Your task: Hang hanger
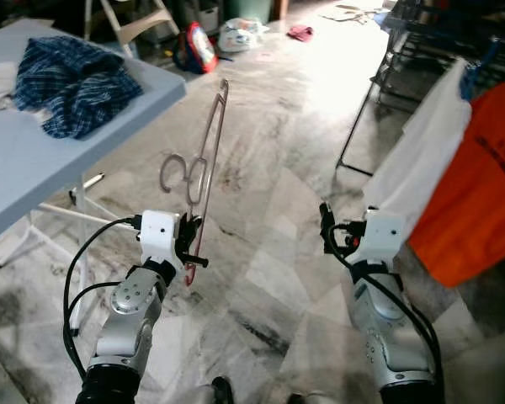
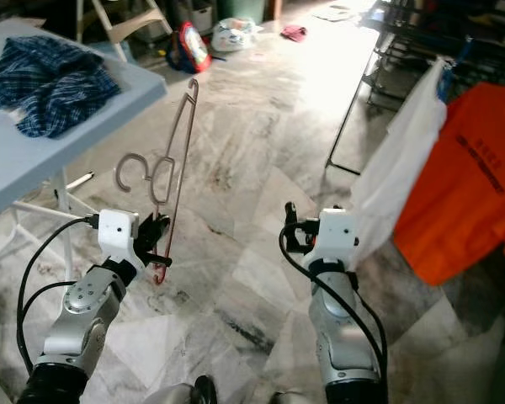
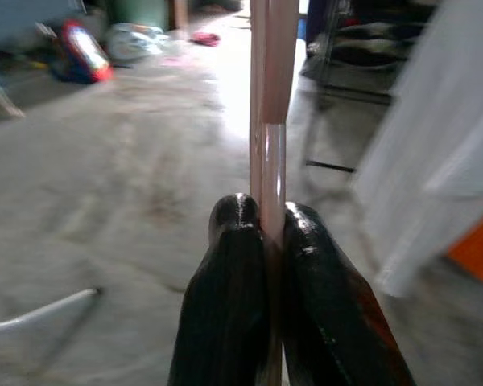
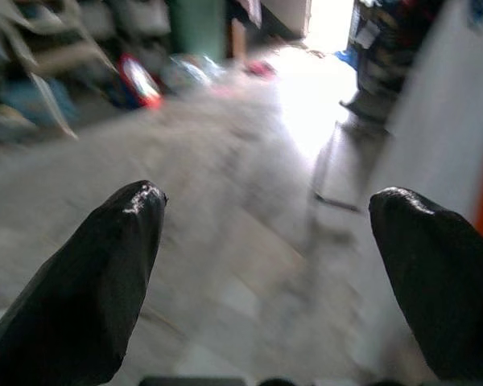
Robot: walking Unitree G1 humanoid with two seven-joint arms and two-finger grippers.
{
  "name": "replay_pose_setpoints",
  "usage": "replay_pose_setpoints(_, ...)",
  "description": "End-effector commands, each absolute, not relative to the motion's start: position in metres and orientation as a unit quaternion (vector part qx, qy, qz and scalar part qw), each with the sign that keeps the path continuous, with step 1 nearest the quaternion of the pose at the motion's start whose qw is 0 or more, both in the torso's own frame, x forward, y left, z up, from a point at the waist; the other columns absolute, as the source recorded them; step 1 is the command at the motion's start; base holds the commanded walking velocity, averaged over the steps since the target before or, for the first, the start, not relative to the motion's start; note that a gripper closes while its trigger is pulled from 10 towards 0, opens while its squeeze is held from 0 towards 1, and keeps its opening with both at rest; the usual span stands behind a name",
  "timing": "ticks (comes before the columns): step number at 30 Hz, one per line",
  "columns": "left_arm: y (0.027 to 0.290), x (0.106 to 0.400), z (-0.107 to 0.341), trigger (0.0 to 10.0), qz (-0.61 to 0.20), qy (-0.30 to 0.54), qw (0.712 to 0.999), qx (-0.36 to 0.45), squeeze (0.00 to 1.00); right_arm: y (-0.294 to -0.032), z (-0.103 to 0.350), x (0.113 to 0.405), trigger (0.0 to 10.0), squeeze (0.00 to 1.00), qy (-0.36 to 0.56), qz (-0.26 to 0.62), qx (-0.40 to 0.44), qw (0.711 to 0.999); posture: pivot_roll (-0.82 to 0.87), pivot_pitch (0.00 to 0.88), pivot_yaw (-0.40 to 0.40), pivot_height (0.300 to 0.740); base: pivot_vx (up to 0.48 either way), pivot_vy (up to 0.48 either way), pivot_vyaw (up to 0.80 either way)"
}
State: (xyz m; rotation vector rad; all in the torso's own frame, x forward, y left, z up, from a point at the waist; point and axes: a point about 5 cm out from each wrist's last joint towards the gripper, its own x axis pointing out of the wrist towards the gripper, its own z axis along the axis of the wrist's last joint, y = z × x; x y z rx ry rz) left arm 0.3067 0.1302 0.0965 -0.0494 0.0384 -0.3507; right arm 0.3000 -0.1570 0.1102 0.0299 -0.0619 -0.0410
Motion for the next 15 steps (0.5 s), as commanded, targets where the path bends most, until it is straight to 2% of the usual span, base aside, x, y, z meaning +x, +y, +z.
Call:
replay_pose_setpoints(1,0.1355,0.3068,0.0972,10.0,-0.176,0.021,0.984,-0.012,0.00,-0.1525,0.1123,0.2993,10.0,0.00,-0.035,-0.020,0.022,0.999,0.10,0.201,0.016,0.740,0.000,0.480,-0.80)
replay_pose_setpoints(4,0.1349,0.3066,0.0973,10.0,-0.177,0.022,0.984,-0.012,0.00,-0.1522,0.1120,0.2987,10.0,0.00,-0.036,-0.020,0.023,0.999,0.10,0.202,0.019,0.740,0.000,0.480,-0.63)
replay_pose_setpoints(15,0.1343,0.3048,0.0945,10.0,-0.184,0.028,0.982,-0.006,0.00,-0.1535,0.1108,0.2957,10.0,0.00,-0.036,-0.024,0.021,0.999,0.09,0.214,0.025,0.740,0.000,0.476,0.00)
